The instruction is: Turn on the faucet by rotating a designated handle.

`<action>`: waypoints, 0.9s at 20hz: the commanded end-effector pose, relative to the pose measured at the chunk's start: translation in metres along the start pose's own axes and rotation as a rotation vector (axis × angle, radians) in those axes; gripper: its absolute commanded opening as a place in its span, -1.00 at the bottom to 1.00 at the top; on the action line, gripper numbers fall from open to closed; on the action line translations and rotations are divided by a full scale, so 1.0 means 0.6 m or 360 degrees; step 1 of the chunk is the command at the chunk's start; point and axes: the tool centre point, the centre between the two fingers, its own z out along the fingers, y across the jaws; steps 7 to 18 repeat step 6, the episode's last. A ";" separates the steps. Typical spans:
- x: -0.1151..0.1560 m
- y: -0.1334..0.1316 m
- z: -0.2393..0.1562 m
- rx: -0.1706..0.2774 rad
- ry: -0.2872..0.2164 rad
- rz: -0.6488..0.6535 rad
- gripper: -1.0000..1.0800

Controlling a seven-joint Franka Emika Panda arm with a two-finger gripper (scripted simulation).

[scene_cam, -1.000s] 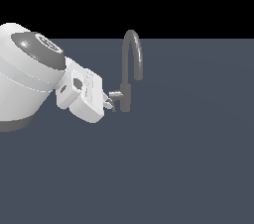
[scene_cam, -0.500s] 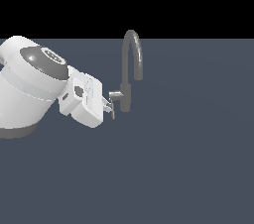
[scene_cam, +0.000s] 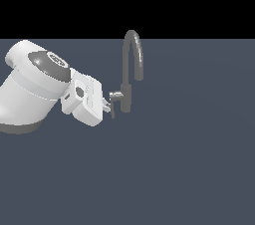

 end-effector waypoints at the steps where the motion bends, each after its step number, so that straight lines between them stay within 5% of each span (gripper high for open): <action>1: -0.014 0.011 0.047 -0.0046 0.0028 -0.0033 -1.00; 18: -0.028 0.004 0.067 -0.0064 0.0030 -0.0036 -1.00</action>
